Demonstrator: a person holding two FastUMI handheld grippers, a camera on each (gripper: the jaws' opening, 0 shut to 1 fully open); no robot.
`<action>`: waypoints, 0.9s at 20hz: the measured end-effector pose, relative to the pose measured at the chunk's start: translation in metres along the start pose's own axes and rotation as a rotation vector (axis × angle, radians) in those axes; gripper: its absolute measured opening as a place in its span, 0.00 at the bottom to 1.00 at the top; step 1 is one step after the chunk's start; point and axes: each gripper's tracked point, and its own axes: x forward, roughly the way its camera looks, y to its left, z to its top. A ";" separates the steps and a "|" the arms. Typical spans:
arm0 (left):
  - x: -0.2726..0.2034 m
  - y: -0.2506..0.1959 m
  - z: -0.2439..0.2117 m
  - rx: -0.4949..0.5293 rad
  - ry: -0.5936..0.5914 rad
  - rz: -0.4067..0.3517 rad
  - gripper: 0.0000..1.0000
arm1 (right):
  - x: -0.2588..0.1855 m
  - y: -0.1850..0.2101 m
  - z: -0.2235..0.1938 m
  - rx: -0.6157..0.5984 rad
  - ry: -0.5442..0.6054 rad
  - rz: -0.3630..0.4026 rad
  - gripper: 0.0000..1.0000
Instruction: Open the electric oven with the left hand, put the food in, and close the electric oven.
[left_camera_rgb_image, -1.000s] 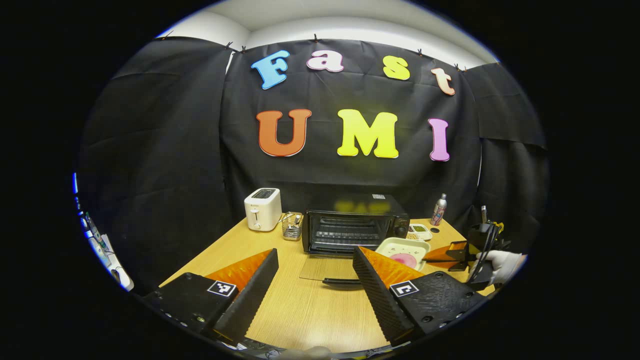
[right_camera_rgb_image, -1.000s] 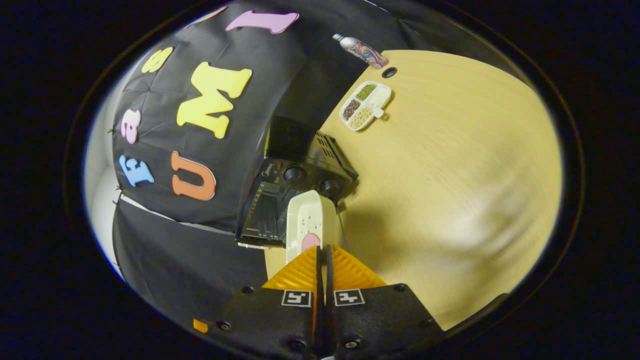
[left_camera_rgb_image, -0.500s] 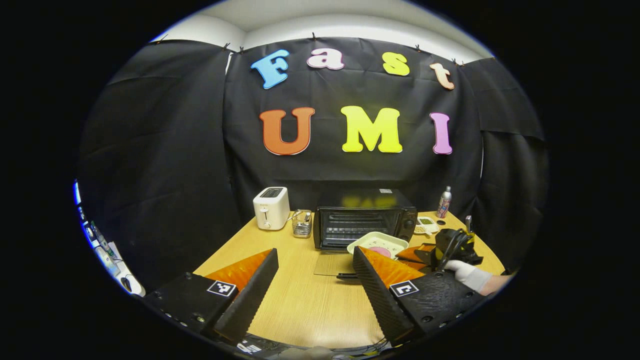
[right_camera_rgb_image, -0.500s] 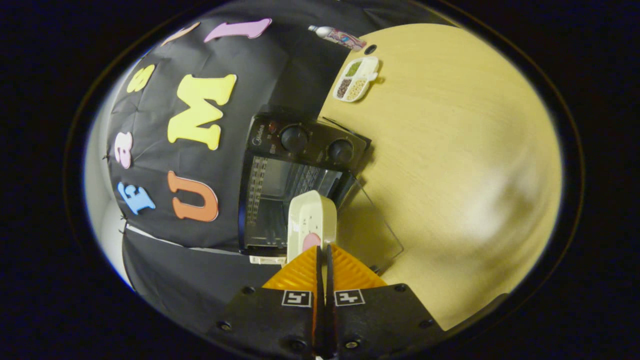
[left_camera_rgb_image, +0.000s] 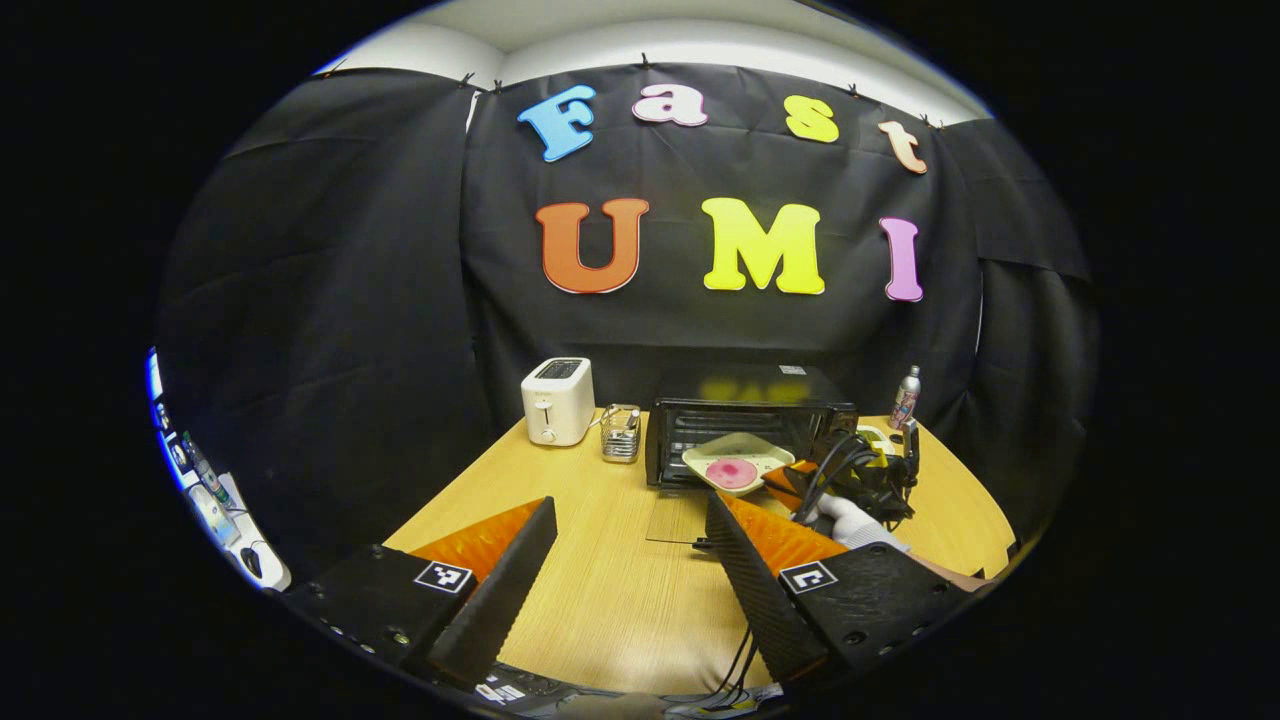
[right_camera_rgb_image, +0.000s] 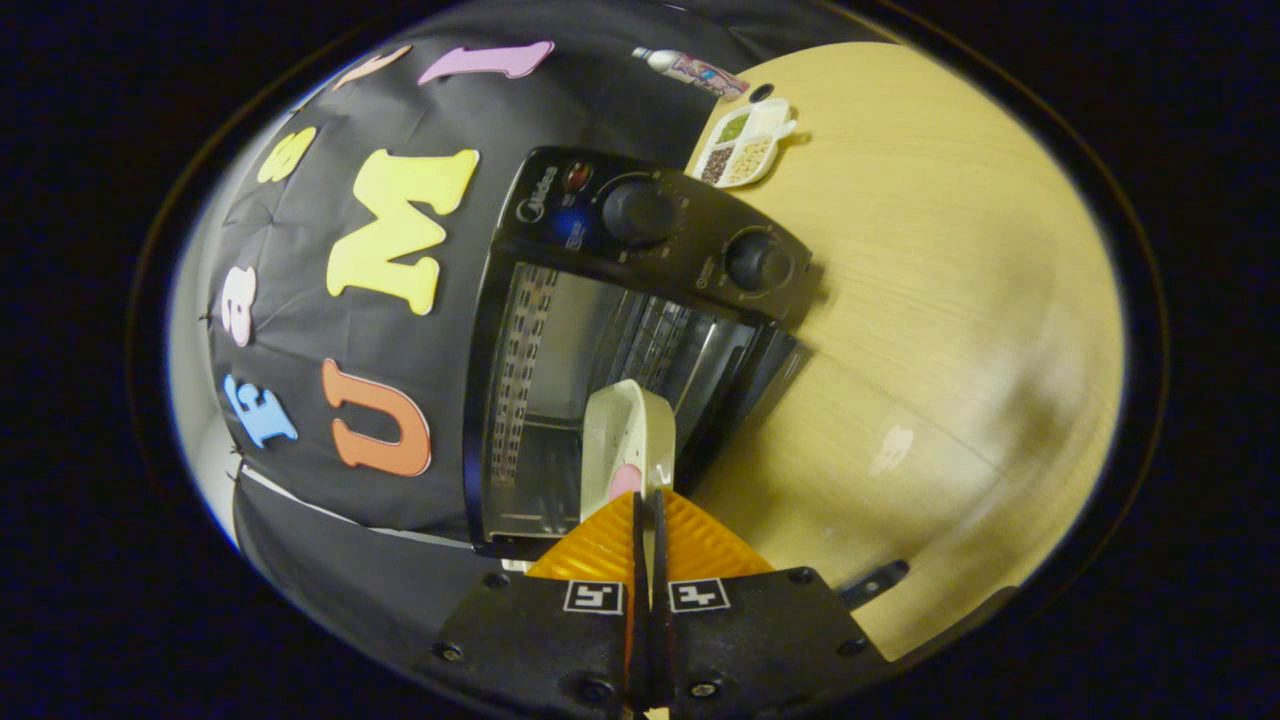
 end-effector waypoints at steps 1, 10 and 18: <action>0.003 0.001 -0.001 -0.003 0.007 0.003 0.96 | 0.009 0.006 -0.003 0.005 -0.006 0.010 0.04; 0.015 0.022 -0.009 -0.025 0.027 0.048 0.96 | 0.058 0.012 0.036 0.005 -0.085 0.006 0.01; 0.010 0.028 -0.008 -0.055 0.002 0.104 0.96 | 0.043 0.014 0.039 -0.063 -0.010 0.015 0.39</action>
